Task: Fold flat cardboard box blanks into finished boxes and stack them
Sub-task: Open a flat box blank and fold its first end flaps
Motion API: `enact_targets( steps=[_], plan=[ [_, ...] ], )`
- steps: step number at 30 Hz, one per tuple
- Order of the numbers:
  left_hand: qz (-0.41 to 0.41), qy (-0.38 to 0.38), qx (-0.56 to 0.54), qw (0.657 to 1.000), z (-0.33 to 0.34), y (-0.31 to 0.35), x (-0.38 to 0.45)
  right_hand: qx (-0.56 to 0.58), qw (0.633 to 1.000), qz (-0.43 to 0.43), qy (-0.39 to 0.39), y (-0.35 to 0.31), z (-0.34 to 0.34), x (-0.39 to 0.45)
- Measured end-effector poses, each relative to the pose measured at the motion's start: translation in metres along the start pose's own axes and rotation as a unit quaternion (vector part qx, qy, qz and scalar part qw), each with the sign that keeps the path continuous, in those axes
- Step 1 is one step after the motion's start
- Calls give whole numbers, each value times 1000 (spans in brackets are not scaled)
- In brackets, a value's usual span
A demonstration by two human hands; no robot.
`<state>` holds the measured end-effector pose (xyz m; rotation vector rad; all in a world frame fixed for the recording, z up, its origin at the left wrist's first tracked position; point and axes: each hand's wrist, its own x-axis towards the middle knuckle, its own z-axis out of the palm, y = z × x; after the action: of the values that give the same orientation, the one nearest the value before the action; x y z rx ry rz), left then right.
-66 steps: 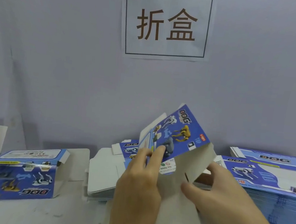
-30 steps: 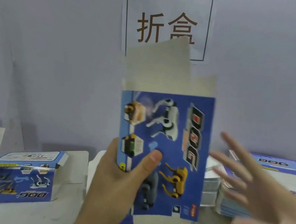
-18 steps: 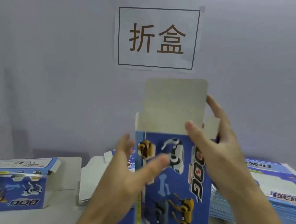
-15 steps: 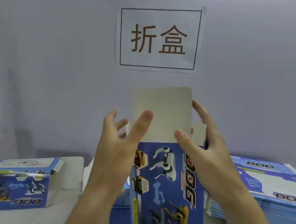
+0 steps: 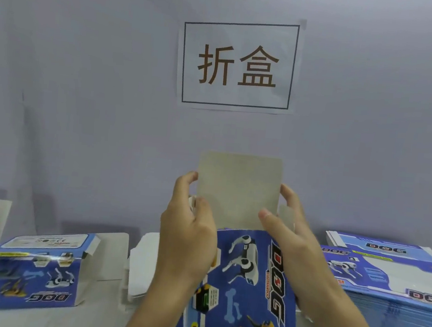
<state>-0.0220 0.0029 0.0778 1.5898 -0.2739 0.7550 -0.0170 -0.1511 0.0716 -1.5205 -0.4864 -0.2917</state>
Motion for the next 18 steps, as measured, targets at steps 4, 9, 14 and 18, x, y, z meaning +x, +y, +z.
enact_targets(
  steps=[4,9,14,18],
  plan=[
    [-38,-35,-28,998,1,-7,-6,-16,998,-53,11,9,6,-9],
    [-29,-100,-15,994,-10,-7,-3,20,998,25,-60,15,-24,-4],
    [-70,-175,45,981,0,-9,-6,-29,999,0,31,-14,-28,19],
    [-116,-163,1,980,-10,2,22,-101,992,-44,58,-22,-28,30]
  ],
)
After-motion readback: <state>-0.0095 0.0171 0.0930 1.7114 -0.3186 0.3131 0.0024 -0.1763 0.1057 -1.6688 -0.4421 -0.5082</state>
